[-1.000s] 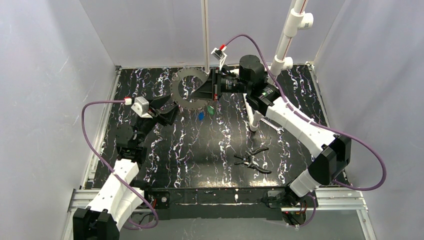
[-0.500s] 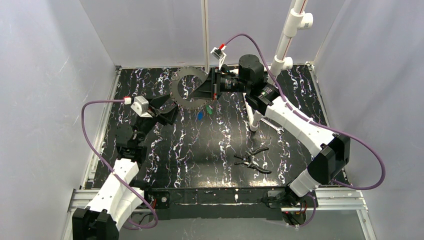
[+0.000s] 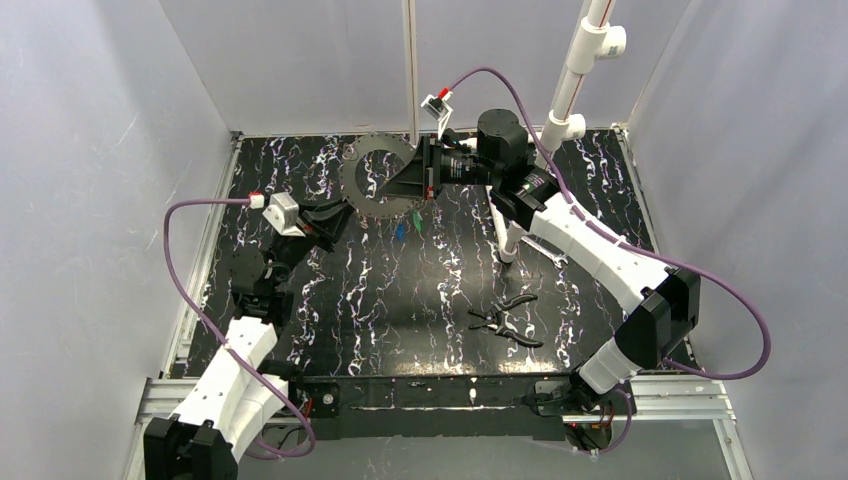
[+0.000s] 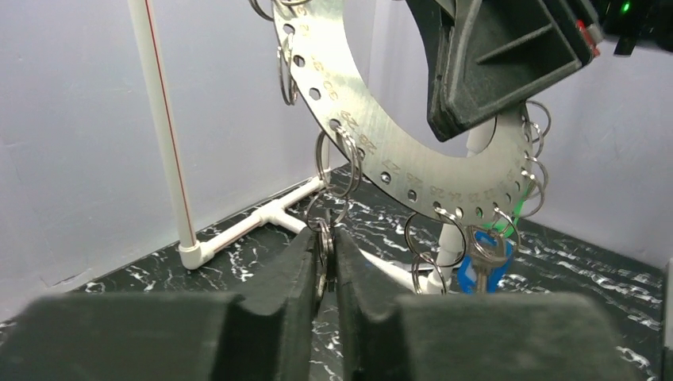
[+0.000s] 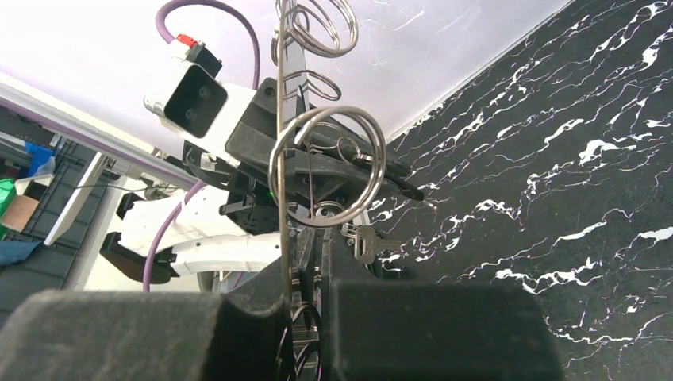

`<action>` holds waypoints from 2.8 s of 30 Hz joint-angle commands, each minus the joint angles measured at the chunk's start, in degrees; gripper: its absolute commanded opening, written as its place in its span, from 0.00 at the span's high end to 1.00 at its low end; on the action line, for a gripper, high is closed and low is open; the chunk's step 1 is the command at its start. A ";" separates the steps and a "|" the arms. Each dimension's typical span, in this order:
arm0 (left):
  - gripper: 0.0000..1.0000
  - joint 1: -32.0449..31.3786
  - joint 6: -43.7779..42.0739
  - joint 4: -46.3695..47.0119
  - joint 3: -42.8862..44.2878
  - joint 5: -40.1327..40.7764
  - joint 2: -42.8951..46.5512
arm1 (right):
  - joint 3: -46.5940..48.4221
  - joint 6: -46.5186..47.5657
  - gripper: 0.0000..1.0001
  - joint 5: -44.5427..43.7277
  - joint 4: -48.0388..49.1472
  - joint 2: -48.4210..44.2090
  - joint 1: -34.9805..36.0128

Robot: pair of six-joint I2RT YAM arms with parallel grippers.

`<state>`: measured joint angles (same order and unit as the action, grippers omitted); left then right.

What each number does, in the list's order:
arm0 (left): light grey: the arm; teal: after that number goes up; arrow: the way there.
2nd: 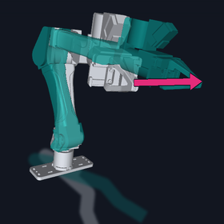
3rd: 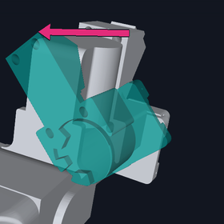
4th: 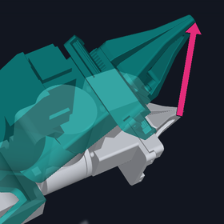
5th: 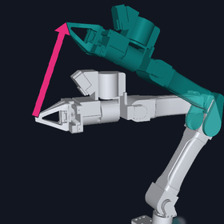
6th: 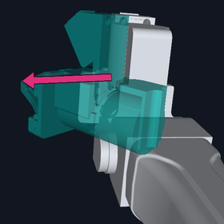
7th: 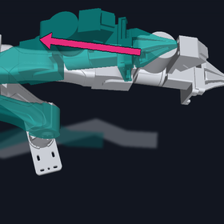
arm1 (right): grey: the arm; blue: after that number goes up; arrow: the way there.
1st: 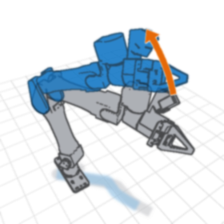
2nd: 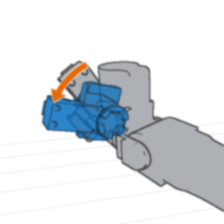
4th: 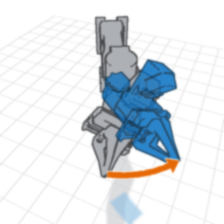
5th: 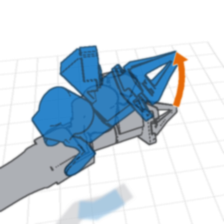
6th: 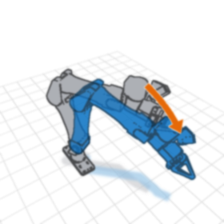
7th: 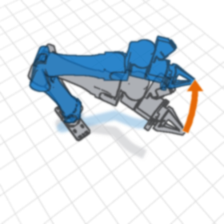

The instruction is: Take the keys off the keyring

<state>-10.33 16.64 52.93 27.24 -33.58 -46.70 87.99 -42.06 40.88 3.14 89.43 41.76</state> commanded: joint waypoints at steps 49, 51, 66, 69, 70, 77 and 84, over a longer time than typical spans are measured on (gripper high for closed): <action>1.00 -4.71 -48.68 -95.16 25.53 -8.87 -13.19 | -36.51 34.27 0.12 1.99 -7.27 -12.88 -3.37; 1.00 -4.91 -48.64 -96.85 26.14 -8.85 -14.19 | -36.12 36.66 0.11 2.20 -9.68 -13.80 -3.36; 1.00 -5.34 -43.75 -112.02 36.54 -21.73 -18.25 | -26.32 55.41 0.50 6.00 -15.53 -8.67 0.20; 1.00 -5.32 -45.70 -113.12 36.82 -23.51 -18.23 | -24.37 55.94 0.53 4.08 -15.06 -7.11 2.41; 1.00 -5.36 -46.35 -113.35 36.80 -24.05 -18.27 | -23.54 57.39 0.53 2.50 -16.28 -6.81 3.38; 1.00 -5.34 -56.83 -114.84 34.82 -28.94 -16.14 | -20.71 65.00 0.55 -2.31 -19.64 -5.66 9.50; 1.00 -5.33 -69.21 -114.84 33.52 -28.55 -14.09 | -17.81 67.93 0.58 -3.17 -20.72 -4.23 12.94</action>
<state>-15.51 -42.72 -60.51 61.52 -58.87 -62.98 66.28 23.31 38.39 -18.17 84.58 53.36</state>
